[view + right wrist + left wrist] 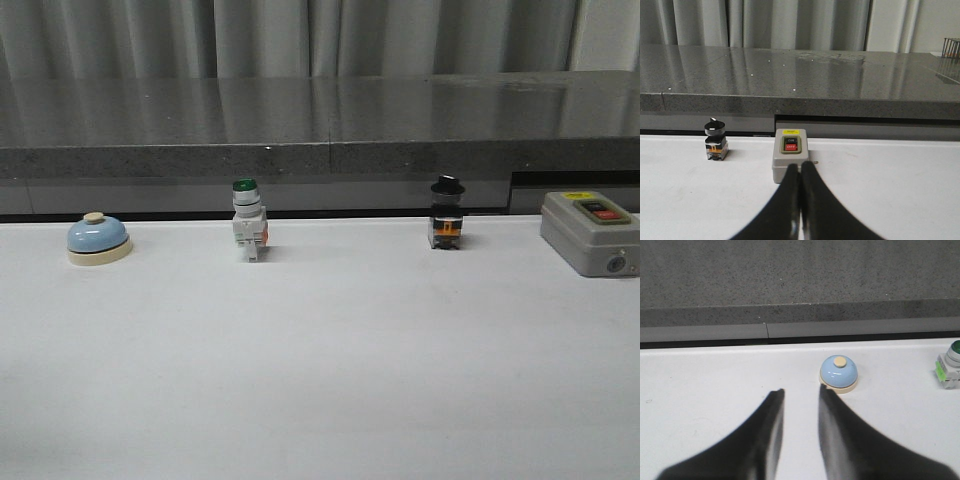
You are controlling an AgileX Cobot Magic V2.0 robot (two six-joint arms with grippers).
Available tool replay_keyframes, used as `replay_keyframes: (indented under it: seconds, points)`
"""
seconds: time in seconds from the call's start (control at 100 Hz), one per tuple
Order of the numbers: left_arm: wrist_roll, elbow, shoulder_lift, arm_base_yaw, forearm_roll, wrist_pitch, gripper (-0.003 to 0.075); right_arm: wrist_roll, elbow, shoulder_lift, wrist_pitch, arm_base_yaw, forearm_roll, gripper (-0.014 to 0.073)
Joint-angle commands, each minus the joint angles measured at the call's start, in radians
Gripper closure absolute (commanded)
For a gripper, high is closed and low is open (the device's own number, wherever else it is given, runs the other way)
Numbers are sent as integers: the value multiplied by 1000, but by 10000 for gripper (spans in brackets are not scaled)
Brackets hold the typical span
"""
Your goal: Place and press bell with both arms
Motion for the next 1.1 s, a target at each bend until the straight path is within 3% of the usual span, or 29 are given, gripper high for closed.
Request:
replay_keyframes:
  seconds: [0.0, 0.07, 0.12, 0.48, 1.09]
  points:
    - [-11, -92, 73, 2, 0, -73, 244, 0, -15, -14, -83, -5, -3, 654]
    - [-11, -148, 145, 2, -34, -42, 119, 0, -15, -14, -83, -5, -3, 654]
    - [-11, -191, 201, 2, -66, -8, 87, 0, -15, -14, -83, -5, -3, 654]
    - [-11, -490, 553, -109, -71, 184, 104, 0, -15, -14, -83, -5, -3, 654]
    - [-13, -970, 1053, -107, -79, 437, 104, 0, -15, -14, -83, -5, -3, 654]
